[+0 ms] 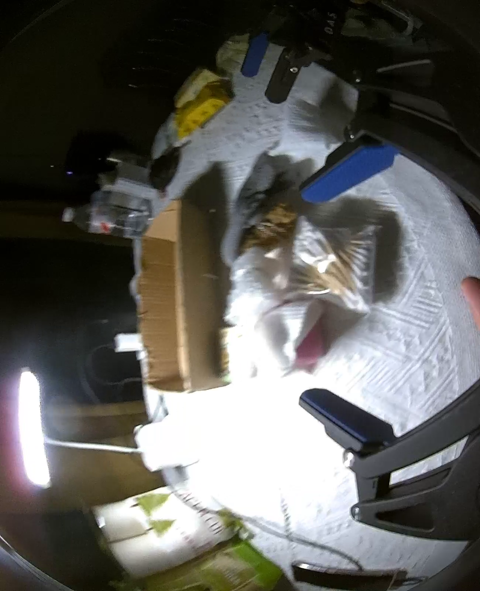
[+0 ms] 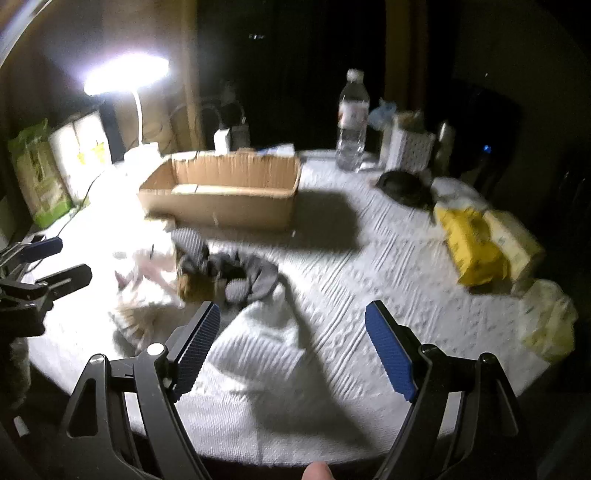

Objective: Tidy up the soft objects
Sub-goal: 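Grasp the cotton swab bag with the left tool while the right tool grasps the white towel, then lift the swab bag with the left tool while the right tool carries the towel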

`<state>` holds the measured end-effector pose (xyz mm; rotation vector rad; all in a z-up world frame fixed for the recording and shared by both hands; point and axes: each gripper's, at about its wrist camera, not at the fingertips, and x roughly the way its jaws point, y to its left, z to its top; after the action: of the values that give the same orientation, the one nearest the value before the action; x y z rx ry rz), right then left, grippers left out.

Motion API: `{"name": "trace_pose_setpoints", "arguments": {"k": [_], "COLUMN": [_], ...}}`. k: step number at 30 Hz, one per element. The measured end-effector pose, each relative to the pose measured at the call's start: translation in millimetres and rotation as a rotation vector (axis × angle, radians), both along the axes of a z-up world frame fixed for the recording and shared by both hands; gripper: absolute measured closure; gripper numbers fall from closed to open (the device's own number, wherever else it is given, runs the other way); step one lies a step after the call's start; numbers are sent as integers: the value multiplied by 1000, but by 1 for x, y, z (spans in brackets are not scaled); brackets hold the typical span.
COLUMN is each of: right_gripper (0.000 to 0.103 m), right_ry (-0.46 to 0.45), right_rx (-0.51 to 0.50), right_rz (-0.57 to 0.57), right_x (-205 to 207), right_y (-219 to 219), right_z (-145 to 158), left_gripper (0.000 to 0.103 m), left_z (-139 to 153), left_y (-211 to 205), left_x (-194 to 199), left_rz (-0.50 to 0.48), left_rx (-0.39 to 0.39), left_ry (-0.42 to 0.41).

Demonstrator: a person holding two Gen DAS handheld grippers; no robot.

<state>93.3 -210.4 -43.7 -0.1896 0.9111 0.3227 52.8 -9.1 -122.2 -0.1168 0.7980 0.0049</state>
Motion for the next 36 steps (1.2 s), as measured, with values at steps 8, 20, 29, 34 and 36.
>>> {"name": "trace_pose_setpoints", "arguments": {"k": [8, 20, 29, 34, 36], "right_gripper": [19, 74, 93, 96, 97], "right_ry": [97, 190, 88, 24, 3], "right_rx": [53, 112, 111, 109, 109], "right_rz": [48, 34, 1, -9, -11], "right_x": [8, 22, 13, 7, 6], "right_y": [7, -10, -21, -25, -26], "right_z": [-38, -65, -32, -7, 2], "left_gripper": [2, 41, 53, 54, 54], "left_z": [-39, -71, -48, -27, -19], "left_y": [-18, -34, -36, -34, -33], "left_x": [22, 37, 14, 2, -1], "left_rz": [-30, -91, -134, -145, -146], "left_rx": [17, 56, 39, 23, 19], "left_ry": [94, 194, 129, 76, 58]}}
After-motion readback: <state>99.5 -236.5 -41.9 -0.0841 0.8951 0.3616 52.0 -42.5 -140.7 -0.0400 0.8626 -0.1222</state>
